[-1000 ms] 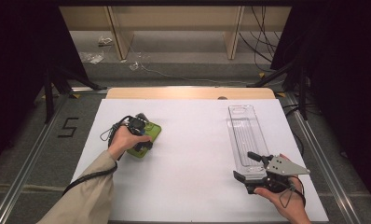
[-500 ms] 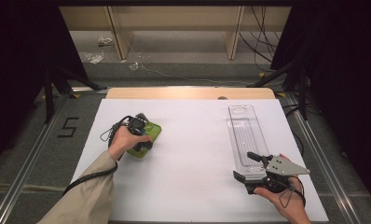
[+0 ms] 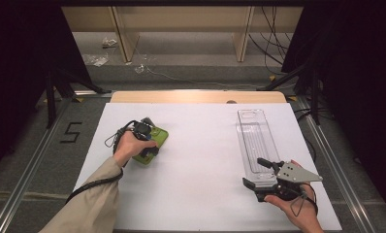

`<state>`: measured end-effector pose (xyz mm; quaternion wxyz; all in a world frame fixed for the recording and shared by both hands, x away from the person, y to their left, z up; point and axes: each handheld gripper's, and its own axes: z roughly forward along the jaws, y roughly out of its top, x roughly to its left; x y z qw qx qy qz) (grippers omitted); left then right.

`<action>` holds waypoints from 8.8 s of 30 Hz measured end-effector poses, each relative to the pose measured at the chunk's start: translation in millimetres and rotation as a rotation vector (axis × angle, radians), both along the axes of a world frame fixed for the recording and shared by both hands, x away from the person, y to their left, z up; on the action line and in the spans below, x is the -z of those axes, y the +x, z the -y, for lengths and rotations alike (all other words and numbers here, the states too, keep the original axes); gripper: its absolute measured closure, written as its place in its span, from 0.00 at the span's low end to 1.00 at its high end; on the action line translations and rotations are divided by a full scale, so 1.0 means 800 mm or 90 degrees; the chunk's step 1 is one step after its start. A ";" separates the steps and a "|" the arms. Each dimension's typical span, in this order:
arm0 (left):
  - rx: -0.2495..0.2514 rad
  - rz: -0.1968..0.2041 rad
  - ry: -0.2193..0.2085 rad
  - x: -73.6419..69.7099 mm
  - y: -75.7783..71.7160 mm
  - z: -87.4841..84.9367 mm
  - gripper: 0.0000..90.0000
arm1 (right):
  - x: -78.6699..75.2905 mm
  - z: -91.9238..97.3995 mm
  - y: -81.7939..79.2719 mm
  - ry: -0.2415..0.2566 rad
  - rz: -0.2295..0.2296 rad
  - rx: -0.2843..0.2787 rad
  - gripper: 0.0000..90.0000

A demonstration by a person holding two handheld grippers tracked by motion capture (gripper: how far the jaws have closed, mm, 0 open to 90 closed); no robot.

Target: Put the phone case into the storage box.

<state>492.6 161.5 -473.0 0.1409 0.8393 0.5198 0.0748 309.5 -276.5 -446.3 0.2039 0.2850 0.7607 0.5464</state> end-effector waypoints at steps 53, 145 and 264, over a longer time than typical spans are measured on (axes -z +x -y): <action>0.024 0.113 -0.083 -0.029 -0.042 -0.001 0.18 | -0.002 0.000 0.000 0.002 0.005 0.007 0.17; 0.148 0.271 -0.184 -0.037 -0.159 0.054 0.18 | -0.028 -0.056 0.028 0.023 -0.003 -0.002 0.17; 0.261 0.286 -0.218 -0.036 -0.204 0.152 0.18 | -0.016 -0.134 0.099 0.068 -0.150 -0.028 0.64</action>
